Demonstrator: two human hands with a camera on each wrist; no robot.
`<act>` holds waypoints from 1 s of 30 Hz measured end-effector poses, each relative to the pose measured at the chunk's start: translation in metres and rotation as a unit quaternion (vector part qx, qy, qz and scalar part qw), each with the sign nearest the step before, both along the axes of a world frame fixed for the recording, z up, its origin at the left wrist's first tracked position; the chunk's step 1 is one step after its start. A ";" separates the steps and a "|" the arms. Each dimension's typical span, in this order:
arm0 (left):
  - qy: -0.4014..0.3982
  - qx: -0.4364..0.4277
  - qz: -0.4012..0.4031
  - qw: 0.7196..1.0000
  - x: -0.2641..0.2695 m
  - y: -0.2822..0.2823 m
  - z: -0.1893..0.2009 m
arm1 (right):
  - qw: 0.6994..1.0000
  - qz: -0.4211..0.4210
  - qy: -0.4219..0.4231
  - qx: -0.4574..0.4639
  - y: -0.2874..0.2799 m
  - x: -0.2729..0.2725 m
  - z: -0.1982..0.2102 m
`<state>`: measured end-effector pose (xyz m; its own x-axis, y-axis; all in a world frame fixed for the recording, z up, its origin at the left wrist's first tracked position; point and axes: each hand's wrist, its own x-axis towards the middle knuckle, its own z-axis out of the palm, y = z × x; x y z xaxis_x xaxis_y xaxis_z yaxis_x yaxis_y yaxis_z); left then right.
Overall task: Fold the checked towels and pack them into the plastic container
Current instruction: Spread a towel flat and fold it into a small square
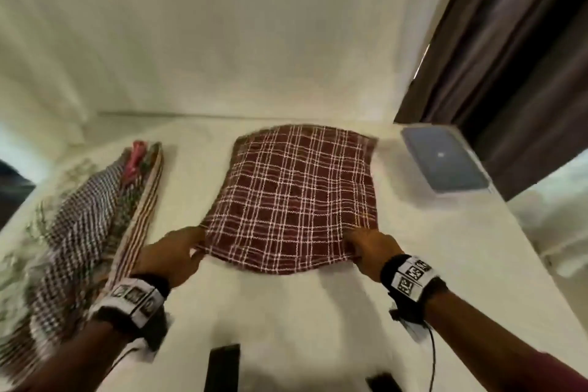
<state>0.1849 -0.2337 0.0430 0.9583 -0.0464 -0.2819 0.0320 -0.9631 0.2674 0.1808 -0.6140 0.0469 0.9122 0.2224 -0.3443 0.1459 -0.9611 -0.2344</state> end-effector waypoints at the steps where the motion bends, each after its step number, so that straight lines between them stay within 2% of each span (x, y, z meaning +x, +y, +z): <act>1: 0.050 0.023 -0.026 0.998 -0.006 -0.001 -0.010 | 1.000 0.003 0.019 -0.006 0.003 -0.006 -0.013; 2: 0.097 0.050 -0.041 0.993 -0.011 0.000 -0.022 | 0.999 0.004 0.039 -0.021 0.007 -0.014 -0.025; 4: 0.131 0.078 -0.056 0.987 -0.016 -0.005 -0.035 | 0.997 -0.018 0.067 -0.036 0.011 -0.024 -0.043; 8: 0.104 0.075 -0.090 0.988 -0.030 -0.023 -0.057 | 0.991 -0.124 0.032 0.049 0.023 -0.033 -0.058; 12: 0.045 0.033 -0.056 0.997 -0.041 -0.032 -0.066 | 0.985 -0.157 0.046 0.050 0.031 -0.051 -0.069; 16: 0.081 0.005 -0.020 0.997 -0.057 -0.026 -0.063 | 0.979 -0.186 0.076 0.046 0.035 -0.074 -0.072; 18: 0.088 -0.027 -0.013 0.996 -0.058 -0.024 -0.061 | 0.983 -0.174 0.037 0.052 0.040 -0.072 -0.069; 21: 0.057 -0.108 -0.027 0.992 -0.034 -0.018 -0.061 | 0.978 -0.169 -0.017 0.119 0.059 -0.042 -0.059; 24: 0.031 -0.145 -0.034 0.988 0.015 -0.017 -0.062 | 0.986 -0.090 -0.013 0.136 0.090 0.008 -0.049; 28: 0.012 -0.126 -0.017 0.992 0.098 -0.024 -0.072 | 0.994 0.097 0.036 0.027 0.145 0.082 -0.056; 30: 0.011 -0.101 -0.023 0.995 0.138 -0.028 -0.077 | 0.987 0.145 0.064 0.000 0.168 0.117 -0.065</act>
